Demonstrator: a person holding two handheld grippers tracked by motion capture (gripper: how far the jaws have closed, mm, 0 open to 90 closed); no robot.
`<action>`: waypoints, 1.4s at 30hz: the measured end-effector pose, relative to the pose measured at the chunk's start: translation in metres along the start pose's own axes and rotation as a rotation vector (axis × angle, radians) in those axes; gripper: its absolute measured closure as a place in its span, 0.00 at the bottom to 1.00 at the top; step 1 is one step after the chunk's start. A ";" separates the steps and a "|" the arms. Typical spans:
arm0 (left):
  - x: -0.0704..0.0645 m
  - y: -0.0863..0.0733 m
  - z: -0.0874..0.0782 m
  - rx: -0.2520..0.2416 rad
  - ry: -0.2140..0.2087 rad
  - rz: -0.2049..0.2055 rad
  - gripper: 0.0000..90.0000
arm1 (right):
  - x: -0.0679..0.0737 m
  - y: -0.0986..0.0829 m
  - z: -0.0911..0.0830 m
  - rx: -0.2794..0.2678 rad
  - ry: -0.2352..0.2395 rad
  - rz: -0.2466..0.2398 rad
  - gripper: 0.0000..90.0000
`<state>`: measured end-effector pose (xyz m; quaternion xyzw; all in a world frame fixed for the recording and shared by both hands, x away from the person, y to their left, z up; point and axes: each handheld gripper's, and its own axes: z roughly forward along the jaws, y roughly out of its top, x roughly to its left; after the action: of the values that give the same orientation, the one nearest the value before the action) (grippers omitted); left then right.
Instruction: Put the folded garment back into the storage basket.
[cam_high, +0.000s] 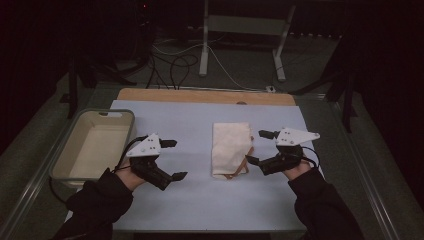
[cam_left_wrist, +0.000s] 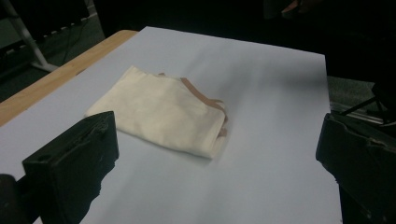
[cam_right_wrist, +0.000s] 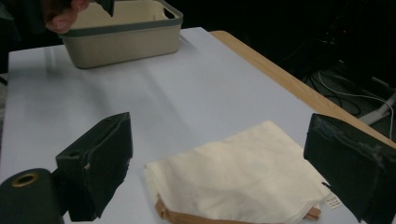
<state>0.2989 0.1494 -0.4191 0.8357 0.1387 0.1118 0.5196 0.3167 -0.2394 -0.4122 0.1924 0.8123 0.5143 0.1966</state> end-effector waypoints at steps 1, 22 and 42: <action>0.001 0.001 0.002 0.000 0.000 -0.002 0.01 | -0.001 0.000 0.001 -0.002 0.000 0.003 0.09; 0.019 0.019 0.053 0.014 -0.016 -0.018 0.01 | -0.028 -0.010 0.027 0.036 -0.023 0.051 0.09; 0.033 0.014 0.096 0.052 -0.025 -0.053 0.01 | -0.054 -0.036 0.050 0.098 -0.043 0.125 0.09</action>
<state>0.3632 0.0742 -0.4472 0.8463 0.1569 0.0840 0.5021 0.3841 -0.2434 -0.4581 0.2632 0.8185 0.4808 0.1718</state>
